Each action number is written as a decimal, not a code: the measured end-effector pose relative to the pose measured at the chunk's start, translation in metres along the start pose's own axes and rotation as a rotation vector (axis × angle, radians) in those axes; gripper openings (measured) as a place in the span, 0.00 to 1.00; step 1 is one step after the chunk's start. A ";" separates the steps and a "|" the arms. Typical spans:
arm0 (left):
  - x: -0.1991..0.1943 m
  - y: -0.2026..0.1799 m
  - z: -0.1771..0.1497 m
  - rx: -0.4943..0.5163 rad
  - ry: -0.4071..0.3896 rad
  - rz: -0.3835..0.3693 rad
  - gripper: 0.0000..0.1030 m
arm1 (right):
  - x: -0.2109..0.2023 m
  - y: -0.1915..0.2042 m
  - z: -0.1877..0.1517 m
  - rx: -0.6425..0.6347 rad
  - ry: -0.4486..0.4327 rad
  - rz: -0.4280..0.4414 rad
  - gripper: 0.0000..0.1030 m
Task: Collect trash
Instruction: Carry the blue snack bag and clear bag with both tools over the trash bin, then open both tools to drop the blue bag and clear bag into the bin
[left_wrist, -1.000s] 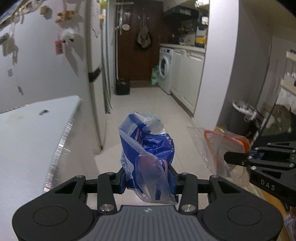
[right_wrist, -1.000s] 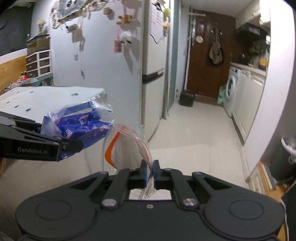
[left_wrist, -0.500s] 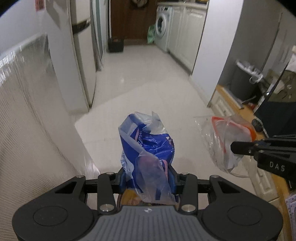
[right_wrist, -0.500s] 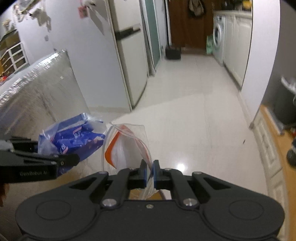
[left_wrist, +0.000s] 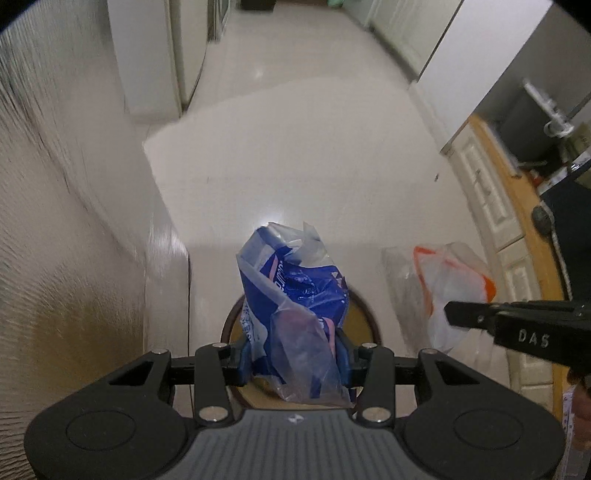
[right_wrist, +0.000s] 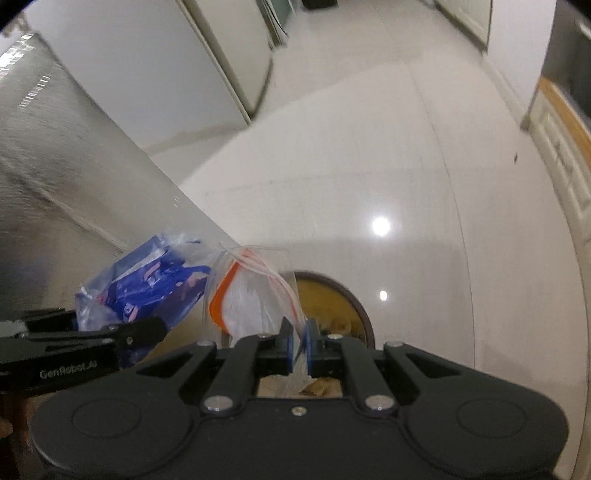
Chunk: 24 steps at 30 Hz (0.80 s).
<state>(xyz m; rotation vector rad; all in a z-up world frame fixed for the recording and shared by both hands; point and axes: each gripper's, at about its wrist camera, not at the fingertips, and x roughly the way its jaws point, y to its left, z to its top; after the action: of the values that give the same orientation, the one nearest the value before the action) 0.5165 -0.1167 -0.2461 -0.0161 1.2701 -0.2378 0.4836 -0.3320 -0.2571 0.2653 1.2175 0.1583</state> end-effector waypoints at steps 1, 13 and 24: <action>0.009 0.003 0.000 -0.010 0.027 0.001 0.42 | 0.007 -0.001 0.000 0.003 0.017 -0.006 0.07; 0.068 0.012 -0.005 -0.050 0.197 -0.056 0.45 | 0.066 -0.004 0.008 0.024 0.152 -0.017 0.22; 0.084 0.010 -0.016 -0.013 0.283 -0.007 0.85 | 0.070 0.004 0.004 -0.026 0.185 -0.045 0.28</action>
<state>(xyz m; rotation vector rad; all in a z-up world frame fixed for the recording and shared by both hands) 0.5265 -0.1208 -0.3312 0.0021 1.5531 -0.2436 0.5112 -0.3099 -0.3180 0.2042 1.4030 0.1621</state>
